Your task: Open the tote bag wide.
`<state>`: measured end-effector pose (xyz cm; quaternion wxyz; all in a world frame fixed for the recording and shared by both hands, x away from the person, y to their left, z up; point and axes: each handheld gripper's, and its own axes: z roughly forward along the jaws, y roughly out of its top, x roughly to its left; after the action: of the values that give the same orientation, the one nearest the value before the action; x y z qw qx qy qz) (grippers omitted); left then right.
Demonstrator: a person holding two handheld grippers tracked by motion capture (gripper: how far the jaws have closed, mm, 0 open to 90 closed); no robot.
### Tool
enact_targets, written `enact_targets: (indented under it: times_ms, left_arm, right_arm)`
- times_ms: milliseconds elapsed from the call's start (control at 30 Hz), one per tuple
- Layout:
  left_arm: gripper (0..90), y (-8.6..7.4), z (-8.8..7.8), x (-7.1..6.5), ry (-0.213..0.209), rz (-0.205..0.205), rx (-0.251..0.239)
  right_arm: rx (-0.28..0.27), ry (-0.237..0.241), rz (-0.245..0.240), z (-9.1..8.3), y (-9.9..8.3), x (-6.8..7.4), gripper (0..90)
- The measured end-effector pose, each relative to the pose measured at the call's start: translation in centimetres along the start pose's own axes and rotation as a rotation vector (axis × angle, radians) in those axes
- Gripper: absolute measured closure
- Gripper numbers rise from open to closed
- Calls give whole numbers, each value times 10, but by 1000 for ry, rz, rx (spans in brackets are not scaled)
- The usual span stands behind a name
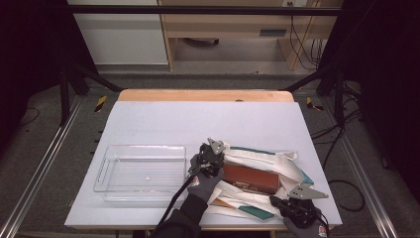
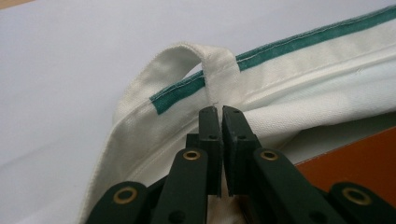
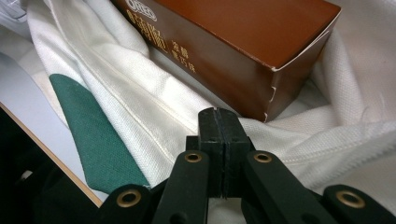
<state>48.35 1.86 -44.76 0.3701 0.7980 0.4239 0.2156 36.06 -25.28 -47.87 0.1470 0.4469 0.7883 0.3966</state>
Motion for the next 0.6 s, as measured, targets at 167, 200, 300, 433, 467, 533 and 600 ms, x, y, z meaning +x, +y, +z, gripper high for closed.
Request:
enact_targets:
  times_ms: [167, 200, 300, 433, 467, 533, 600]
  left_arm:
    - [811, -1, -2, 4, -34, -25, -9]
    - [793, 0, -4, 5, -48, -48, -20]
    - [736, 5, -18, 6, -70, -59, -66]
    - [719, 6, -50, 4, -91, -1, -137]
    - [726, 5, -57, 3, -99, 23, -147]
    - [752, -2, -73, -2, -132, 75, -153]
    - [783, -10, -82, -5, -153, 115, -148]
  right_arm:
    - [1, -8, -9, 0, 1, 2, 883]
    - [-2, -3, -12, 0, 1, 2, 877]
    - [-17, -12, -32, -4, 6, 4, 844]
    - [-113, -22, -45, -20, 16, 5, 841]
    - [-140, -29, -49, -25, 20, 4, 839]
    - [-190, -67, -49, -32, 28, 1, 825]
    - [-215, -101, -53, -35, 36, -3, 804]
